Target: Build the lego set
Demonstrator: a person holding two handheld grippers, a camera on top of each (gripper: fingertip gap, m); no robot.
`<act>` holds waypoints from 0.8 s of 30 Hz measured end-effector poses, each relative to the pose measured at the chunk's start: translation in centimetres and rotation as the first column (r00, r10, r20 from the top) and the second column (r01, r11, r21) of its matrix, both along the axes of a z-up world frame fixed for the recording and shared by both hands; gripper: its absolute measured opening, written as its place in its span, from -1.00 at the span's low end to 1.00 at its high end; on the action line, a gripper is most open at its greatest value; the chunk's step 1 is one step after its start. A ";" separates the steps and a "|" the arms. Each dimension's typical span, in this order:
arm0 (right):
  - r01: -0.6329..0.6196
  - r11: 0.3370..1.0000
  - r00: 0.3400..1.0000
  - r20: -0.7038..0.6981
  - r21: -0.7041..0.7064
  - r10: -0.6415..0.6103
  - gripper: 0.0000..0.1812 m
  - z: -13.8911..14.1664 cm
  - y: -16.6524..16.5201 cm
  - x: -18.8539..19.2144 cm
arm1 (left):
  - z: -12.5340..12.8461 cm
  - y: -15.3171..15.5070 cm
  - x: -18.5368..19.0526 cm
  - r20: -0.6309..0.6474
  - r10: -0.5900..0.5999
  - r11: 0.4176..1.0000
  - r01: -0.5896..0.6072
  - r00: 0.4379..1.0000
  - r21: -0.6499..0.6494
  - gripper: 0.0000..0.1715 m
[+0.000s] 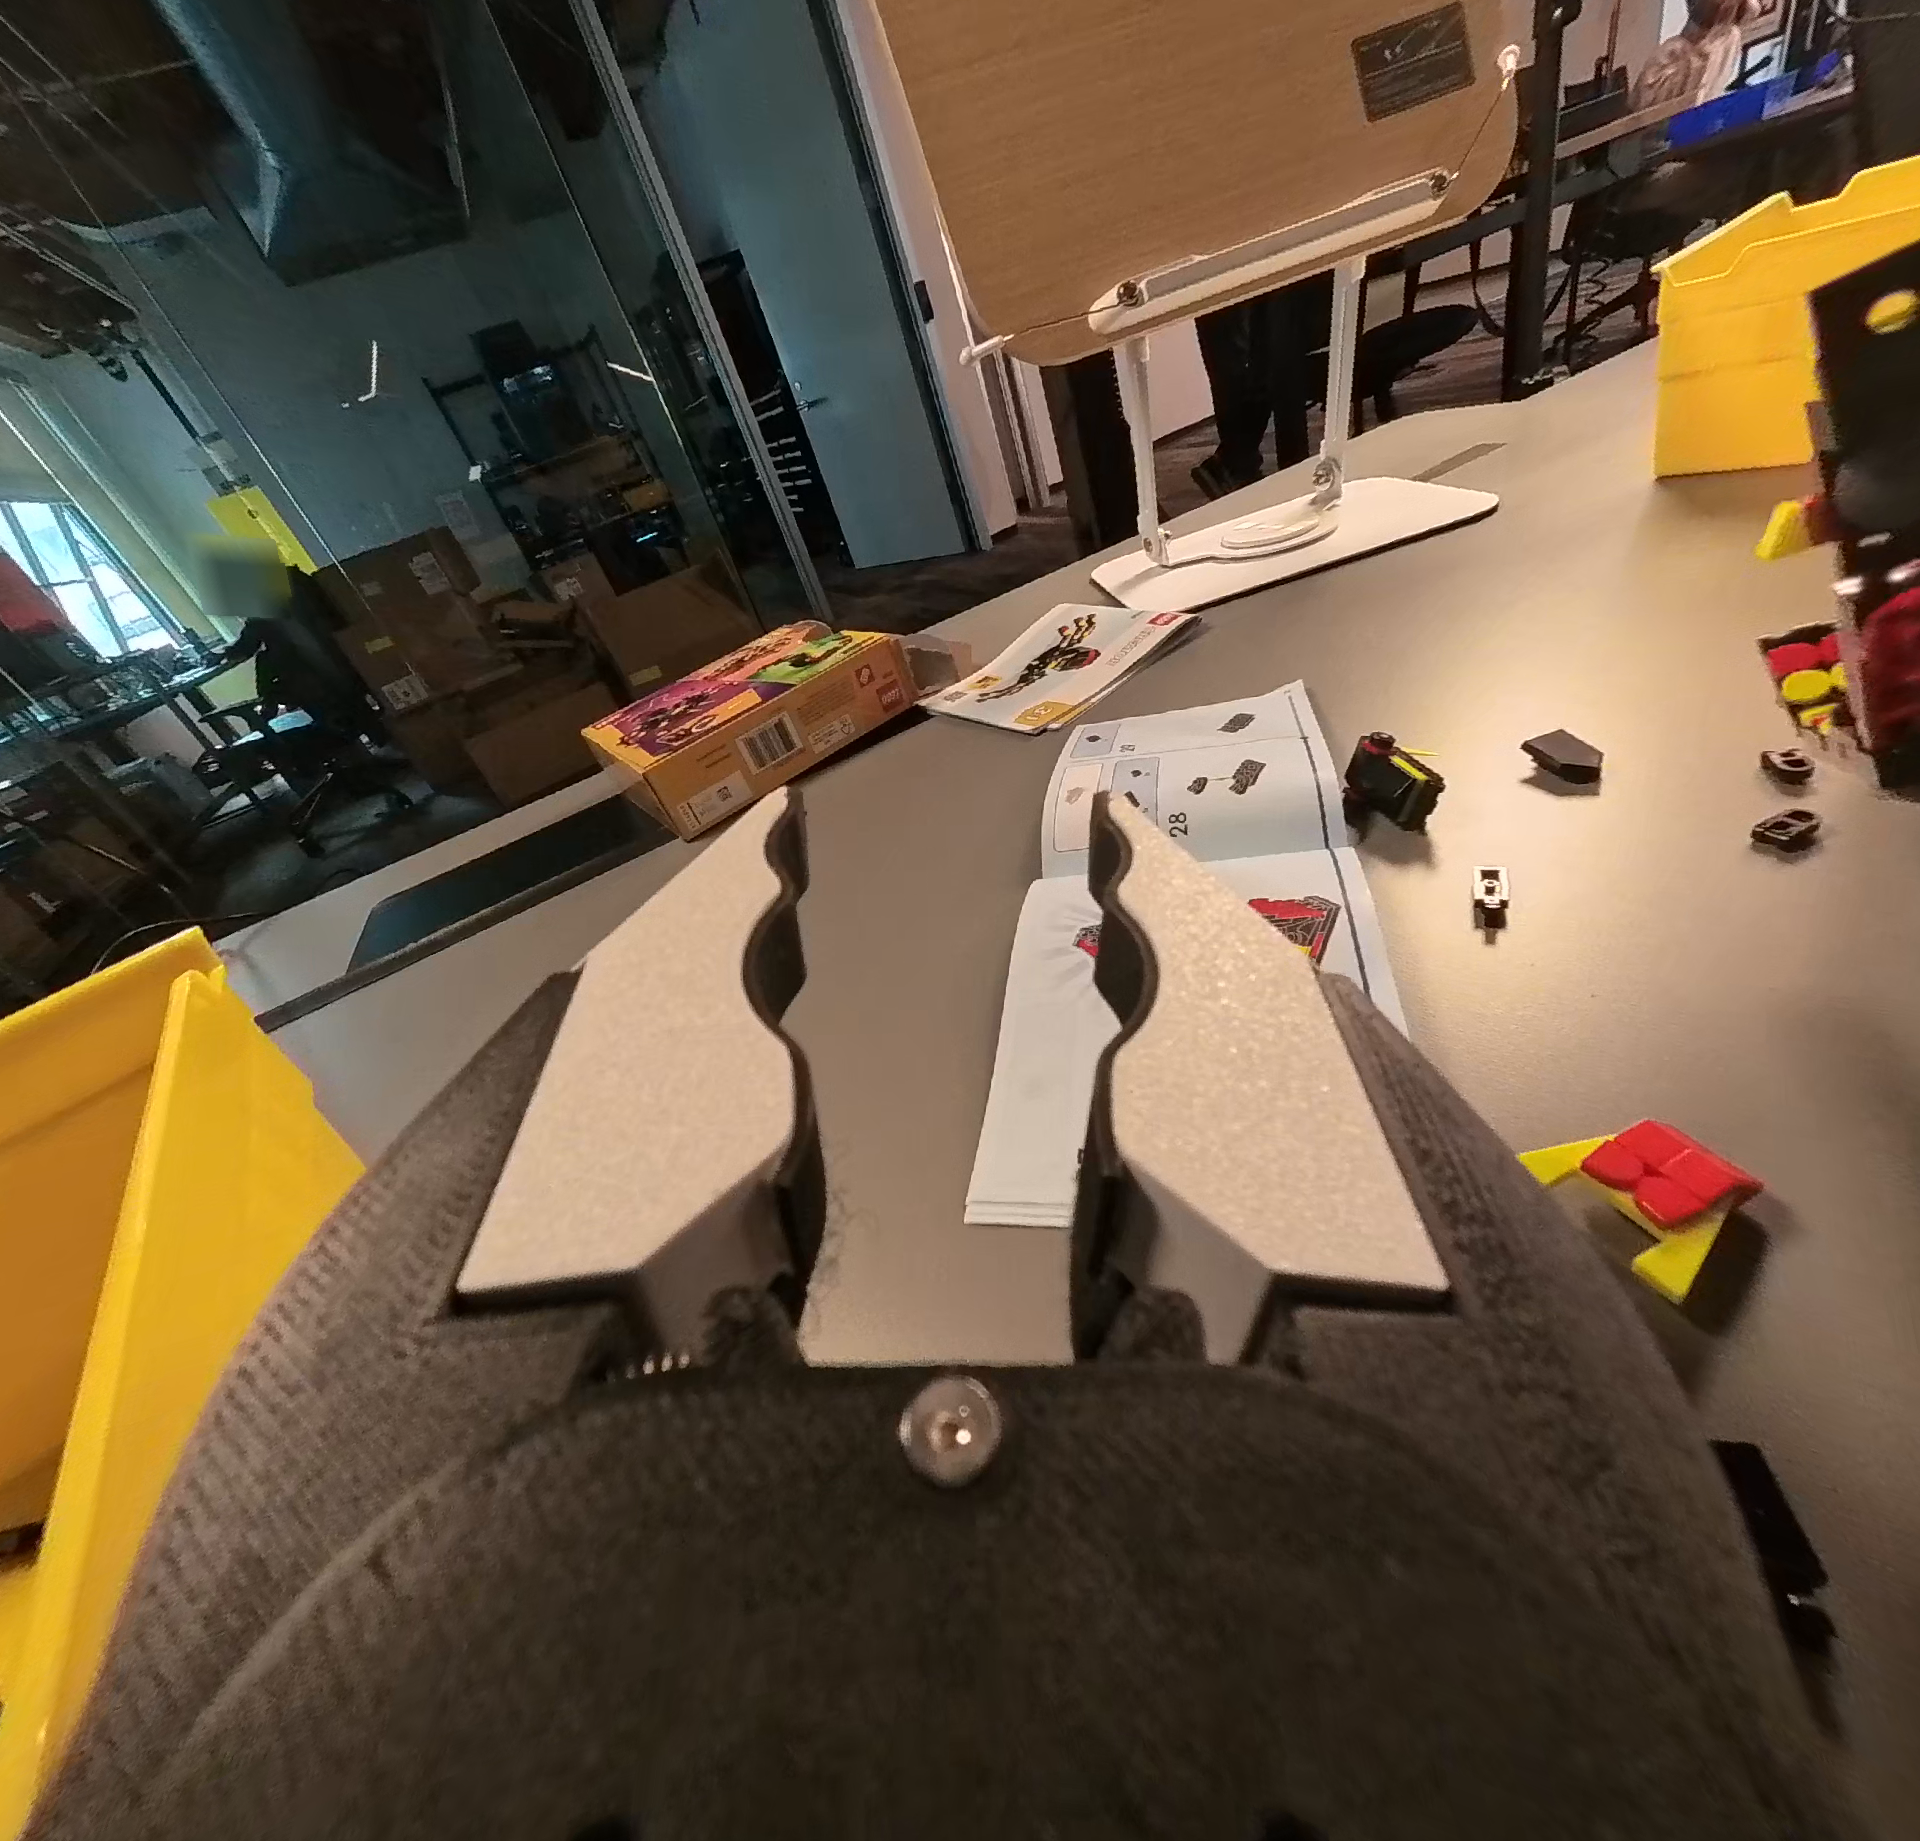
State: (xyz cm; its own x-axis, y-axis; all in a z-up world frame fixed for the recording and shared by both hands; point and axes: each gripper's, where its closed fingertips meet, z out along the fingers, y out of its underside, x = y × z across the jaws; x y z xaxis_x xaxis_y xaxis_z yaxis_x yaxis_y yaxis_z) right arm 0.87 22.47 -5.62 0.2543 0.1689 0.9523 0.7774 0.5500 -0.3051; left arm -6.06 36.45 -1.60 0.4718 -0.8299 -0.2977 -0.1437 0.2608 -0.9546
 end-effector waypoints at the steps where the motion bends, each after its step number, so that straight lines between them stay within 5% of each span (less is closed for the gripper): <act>1: 0.001 1.000 1.000 -0.001 -0.001 -0.001 -0.87 0.0 0.0 0.0 | 0.0 0.0 0.0 0.000 -0.001 1.000 0.001 1.000 0.000 -0.38; 24: 0.036 0.999 0.999 -0.024 -0.020 -0.037 -0.88 0.0 0.7 0.8 | 0.1 -0.1 0.0 -0.001 -0.003 1.000 0.003 1.000 0.003 -0.38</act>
